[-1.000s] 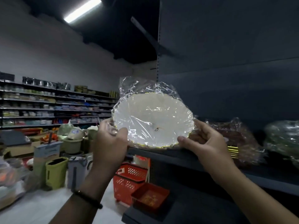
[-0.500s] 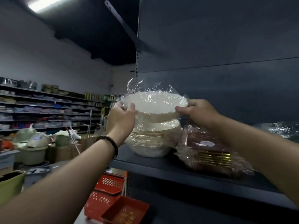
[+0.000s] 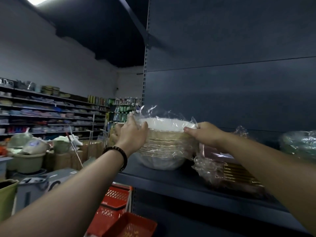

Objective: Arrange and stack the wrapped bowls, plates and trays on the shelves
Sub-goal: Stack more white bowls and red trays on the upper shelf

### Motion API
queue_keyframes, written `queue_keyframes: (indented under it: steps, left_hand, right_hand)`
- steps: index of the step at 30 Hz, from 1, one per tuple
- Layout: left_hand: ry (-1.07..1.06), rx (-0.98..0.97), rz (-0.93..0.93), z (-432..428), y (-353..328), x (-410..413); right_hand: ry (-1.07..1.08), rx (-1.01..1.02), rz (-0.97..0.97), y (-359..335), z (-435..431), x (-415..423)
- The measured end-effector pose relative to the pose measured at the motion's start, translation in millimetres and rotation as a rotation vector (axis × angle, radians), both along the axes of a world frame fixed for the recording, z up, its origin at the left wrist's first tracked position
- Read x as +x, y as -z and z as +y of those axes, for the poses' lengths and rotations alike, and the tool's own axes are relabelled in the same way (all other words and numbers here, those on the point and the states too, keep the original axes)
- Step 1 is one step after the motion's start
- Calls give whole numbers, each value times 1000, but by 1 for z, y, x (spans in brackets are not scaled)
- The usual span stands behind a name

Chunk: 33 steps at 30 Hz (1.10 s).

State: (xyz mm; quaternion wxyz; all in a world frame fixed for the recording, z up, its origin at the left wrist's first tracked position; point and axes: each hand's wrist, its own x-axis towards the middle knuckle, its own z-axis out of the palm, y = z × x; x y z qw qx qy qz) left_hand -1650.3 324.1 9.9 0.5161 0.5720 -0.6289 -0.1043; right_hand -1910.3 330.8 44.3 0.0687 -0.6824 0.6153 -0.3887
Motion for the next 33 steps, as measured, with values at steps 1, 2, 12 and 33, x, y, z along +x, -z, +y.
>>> queue_keyframes:
  steps: [1,2,12,33]
  left_hand:
    - [-8,-22,-19,-5,2,0]
    - [-18,-37,-42,-10,4,1]
    - [-7,13,-303,-28,15,11]
    - [43,-410,-54,57,127,41]
  right_hand:
    - [13,2,22,0,-1,1]
    - [28,0,53,0,-1,2]
    - [71,56,230,-1,3,5]
    - [-254,-640,857,50,129,61]
